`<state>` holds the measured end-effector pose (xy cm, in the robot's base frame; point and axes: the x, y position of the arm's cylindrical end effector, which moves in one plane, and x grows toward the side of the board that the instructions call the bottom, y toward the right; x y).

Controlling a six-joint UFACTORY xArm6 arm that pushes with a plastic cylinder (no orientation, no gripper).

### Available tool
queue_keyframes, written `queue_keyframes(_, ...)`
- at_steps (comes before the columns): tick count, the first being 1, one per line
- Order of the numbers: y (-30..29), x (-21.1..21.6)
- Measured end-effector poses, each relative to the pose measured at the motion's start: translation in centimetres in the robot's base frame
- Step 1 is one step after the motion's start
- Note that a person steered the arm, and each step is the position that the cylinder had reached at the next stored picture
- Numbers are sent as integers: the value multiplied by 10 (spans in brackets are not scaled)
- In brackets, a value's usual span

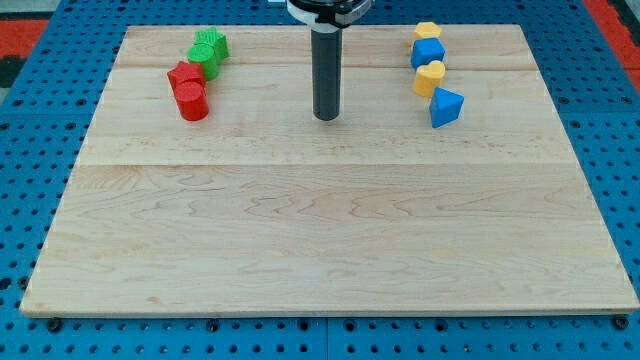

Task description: Place the blue cube diagonally above the yellow heart

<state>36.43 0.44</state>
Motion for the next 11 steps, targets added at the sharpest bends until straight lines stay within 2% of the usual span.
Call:
queue_keyframes(1,1,3)
queue_keyframes(2,40,42)
queue_keyframes(3,57,103)
queue_keyframes(4,155,95)
queue_keyframes(5,248,23)
queue_keyframes(6,251,-51)
queue_keyframes(7,246,-81)
queue_keyframes(10,119,-94)
queue_keyframes(11,156,-101)
